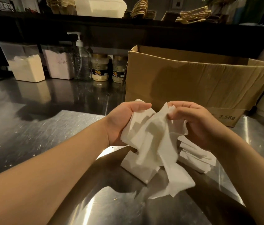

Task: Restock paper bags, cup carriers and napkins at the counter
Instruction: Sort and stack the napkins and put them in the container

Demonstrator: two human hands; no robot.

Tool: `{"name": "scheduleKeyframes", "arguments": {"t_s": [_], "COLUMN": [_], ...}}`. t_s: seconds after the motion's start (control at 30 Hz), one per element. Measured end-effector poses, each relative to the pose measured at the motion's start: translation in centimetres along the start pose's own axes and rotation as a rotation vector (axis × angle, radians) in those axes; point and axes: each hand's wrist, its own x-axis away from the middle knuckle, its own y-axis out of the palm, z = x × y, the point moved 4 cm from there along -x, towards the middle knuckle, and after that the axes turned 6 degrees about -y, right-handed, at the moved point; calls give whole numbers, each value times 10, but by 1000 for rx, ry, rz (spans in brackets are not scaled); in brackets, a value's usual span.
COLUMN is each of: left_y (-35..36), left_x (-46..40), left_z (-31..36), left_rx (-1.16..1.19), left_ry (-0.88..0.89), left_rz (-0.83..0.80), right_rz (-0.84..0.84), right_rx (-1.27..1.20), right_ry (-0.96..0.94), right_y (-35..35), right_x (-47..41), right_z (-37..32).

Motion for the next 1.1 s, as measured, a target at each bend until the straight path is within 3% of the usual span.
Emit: {"name": "scheduleKeyframes", "arguments": {"t_s": [0.13, 0.37, 0.5, 0.6, 0.73, 0.87, 1.1], "left_y": [5, 14, 10, 10, 16, 6, 5], "left_x": [-2, 4, 7, 10, 12, 6, 2], "left_z": [-2, -5, -8, -6, -2, 1, 0], "left_rx": [-80, -34, -159, -86, 136, 180, -25], "left_ry": [10, -33, -33, -82, -84, -17, -8], "left_rz": [-2, -187, -12, 24, -113, -43, -51], "right_rz": [53, 233, 393, 466, 454, 431, 240], "right_rx": [130, 242, 293, 291, 293, 453, 574], "right_ry": [-31, 20, 52, 101, 110, 55, -129], "right_y": [3, 3, 1, -2, -5, -5, 12], "right_x": [-3, -5, -6, -6, -6, -6, -6], "right_z": [2, 5, 9, 12, 11, 14, 13]}}
